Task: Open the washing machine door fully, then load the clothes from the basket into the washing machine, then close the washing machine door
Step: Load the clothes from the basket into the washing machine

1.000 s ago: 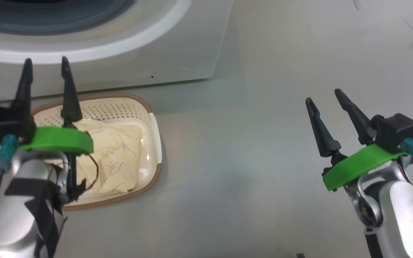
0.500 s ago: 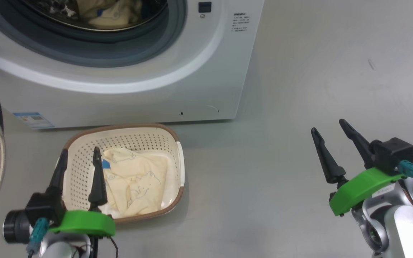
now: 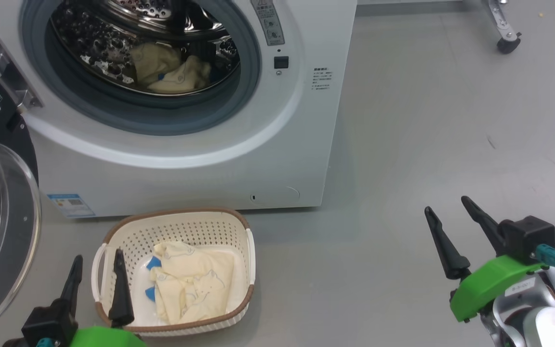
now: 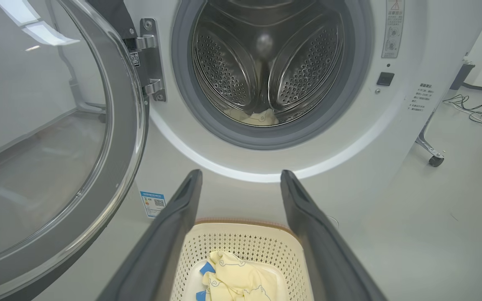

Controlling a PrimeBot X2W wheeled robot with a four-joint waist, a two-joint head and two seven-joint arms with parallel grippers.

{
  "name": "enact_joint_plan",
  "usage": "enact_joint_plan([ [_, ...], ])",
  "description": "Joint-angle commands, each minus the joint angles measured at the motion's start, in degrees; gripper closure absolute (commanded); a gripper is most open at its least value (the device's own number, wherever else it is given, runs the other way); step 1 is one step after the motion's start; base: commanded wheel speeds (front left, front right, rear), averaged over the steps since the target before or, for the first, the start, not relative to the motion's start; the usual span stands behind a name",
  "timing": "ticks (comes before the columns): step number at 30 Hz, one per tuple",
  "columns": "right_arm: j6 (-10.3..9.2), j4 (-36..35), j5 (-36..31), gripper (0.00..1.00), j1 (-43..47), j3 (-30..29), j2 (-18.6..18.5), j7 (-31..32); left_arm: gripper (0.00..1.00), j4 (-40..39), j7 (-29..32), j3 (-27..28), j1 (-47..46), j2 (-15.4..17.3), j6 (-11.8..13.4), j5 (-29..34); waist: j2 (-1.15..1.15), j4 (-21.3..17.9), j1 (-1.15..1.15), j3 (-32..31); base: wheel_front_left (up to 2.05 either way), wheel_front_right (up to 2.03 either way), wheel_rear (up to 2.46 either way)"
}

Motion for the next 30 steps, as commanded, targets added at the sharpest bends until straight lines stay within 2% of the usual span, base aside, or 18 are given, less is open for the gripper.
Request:
enact_joint_plan([
  [1,-0.01,-2.44,-0.45,0.0,-1.1,0.75,-0.92,0.06,0.0,-2.07,-0.35,2.58,-1.29,1.11,4.45,-0.24,-0.01,-0.34,0.01,-0.77,0.0,0.0,0.0],
  [30,-0.01,-3.64,-1.15,0.0,0.42,-0.41,0.22,0.46,0.0,-1.99,1.4,1.65,-1.2,1.87,4.52,-1.65,-0.01,-1.33,0.01,-1.94,0.0,0.0,0.0],
])
